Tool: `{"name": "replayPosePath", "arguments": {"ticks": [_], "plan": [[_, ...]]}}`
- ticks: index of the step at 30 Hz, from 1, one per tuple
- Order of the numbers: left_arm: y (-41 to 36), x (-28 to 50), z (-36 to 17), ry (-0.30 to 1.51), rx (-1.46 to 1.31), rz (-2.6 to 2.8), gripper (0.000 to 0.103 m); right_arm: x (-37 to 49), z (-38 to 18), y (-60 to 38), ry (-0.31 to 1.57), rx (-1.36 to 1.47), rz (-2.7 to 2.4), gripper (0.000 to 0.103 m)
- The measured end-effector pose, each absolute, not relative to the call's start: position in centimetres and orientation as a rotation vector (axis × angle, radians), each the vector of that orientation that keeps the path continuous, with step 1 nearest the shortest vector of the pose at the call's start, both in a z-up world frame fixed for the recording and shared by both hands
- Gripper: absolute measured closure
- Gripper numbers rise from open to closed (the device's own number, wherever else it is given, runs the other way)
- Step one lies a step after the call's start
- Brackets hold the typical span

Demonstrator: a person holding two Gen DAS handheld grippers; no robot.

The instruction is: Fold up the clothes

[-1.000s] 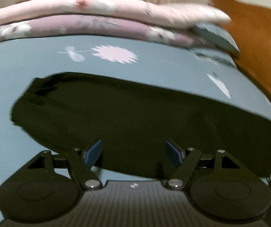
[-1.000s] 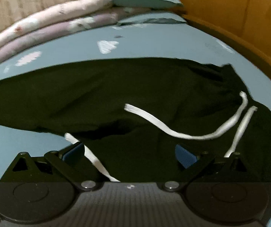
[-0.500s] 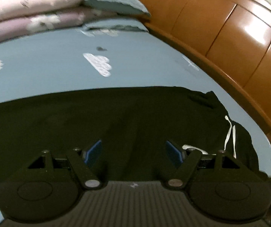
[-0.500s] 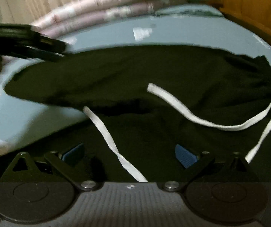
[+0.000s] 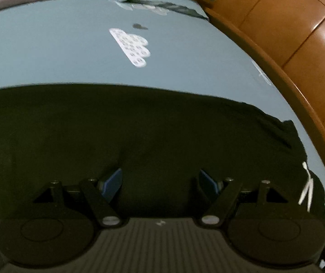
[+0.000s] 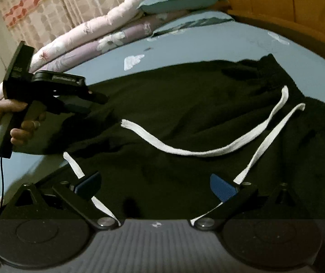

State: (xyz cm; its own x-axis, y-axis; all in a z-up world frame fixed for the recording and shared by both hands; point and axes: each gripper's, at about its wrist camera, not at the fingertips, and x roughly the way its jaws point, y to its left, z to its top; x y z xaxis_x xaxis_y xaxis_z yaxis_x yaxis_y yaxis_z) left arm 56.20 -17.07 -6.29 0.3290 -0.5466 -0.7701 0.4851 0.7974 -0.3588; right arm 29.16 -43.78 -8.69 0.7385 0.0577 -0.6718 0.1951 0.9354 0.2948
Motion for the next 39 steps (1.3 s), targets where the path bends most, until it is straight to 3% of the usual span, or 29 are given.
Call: {"name": "replayPosePath", "arguments": {"ticks": [13, 21, 26, 32, 39], "plan": [[-16.6, 57.3, -5.5, 1.06, 0.024, -0.47, 0.03, 29.1, -9.0, -47.1, 0.727, 0.491, -0.144, 0.0], [-27.4, 52.7, -0.5, 1.131, -0.01, -0.941, 0.025, 26.8, -8.1, -48.0, 0.689, 0.413, -0.137, 0.0], [-35.2, 49.4, -2.3, 1.155, 0.091, -1.079, 0.025, 25.8, -8.8, -49.0, 0.716, 0.436, -0.135, 0.0], [-38.1, 50.2, -5.7, 1.241, 0.067, -1.01, 0.026, 24.0, -9.0, -48.9, 0.705, 0.436, -0.167, 0.0], [-42.1, 50.6, -7.0, 1.15, 0.102, -1.015, 0.025, 22.2, -9.3, -48.0, 0.685, 0.406, -0.209, 0.0]]}}
